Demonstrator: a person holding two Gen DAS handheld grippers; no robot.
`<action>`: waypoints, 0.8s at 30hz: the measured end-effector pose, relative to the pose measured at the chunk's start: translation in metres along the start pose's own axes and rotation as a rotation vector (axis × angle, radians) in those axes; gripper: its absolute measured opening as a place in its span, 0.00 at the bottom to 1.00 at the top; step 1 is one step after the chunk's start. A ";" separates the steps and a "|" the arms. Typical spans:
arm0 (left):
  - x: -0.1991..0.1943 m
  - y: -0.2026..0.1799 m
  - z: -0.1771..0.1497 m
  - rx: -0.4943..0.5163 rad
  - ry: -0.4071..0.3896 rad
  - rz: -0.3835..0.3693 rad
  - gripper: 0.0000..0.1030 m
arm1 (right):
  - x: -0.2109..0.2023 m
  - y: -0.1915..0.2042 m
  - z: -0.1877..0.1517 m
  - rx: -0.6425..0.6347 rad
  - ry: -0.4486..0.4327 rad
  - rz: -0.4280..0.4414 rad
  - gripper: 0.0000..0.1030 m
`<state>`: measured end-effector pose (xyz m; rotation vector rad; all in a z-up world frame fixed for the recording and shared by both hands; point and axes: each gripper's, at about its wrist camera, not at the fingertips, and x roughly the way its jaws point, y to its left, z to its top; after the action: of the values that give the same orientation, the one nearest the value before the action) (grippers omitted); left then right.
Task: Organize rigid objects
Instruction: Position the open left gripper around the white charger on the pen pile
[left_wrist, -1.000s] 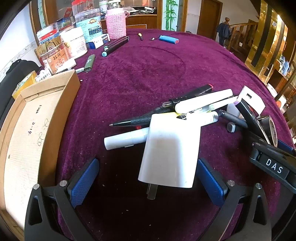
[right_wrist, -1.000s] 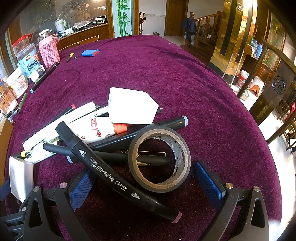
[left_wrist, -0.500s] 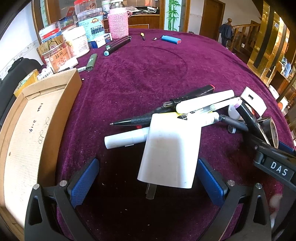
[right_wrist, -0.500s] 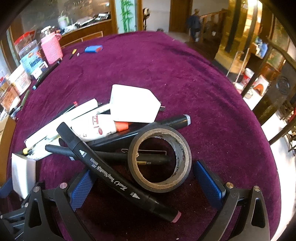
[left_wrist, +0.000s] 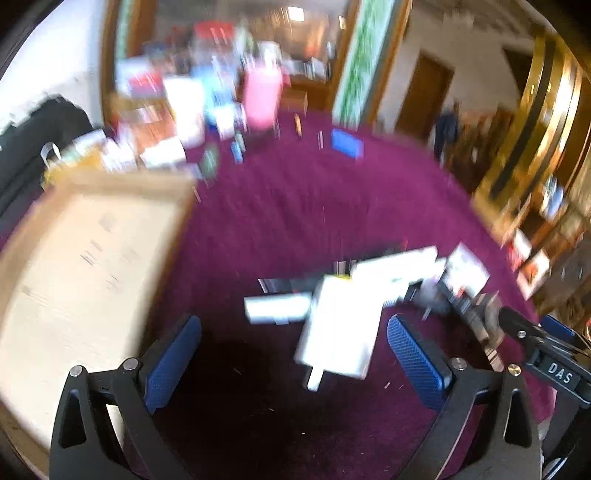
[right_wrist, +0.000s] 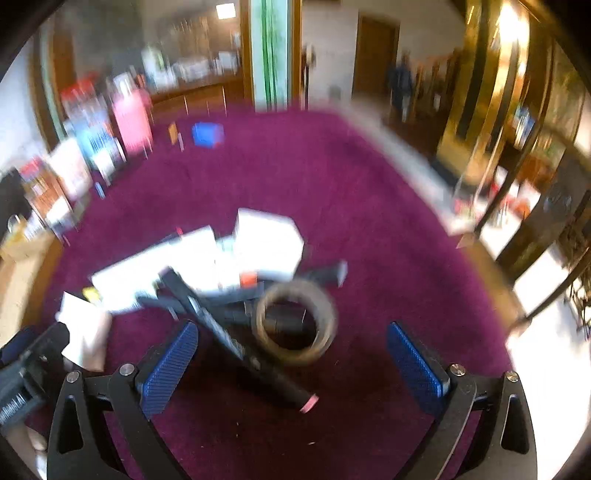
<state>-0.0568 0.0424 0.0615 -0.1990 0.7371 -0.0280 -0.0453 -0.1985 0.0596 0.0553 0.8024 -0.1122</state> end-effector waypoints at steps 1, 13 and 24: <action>-0.019 0.002 0.004 -0.002 -0.077 0.004 0.98 | -0.022 -0.003 0.002 0.000 -0.113 -0.022 0.99; -0.076 0.032 0.003 -0.002 -0.206 0.115 1.00 | 0.000 -0.043 0.012 0.115 -0.297 -0.117 0.99; -0.030 0.009 -0.010 0.111 -0.004 -0.021 0.99 | 0.017 -0.067 0.004 0.188 -0.260 0.019 0.99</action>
<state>-0.0862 0.0522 0.0730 -0.1010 0.7269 -0.0880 -0.0387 -0.2667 0.0498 0.2220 0.5301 -0.1729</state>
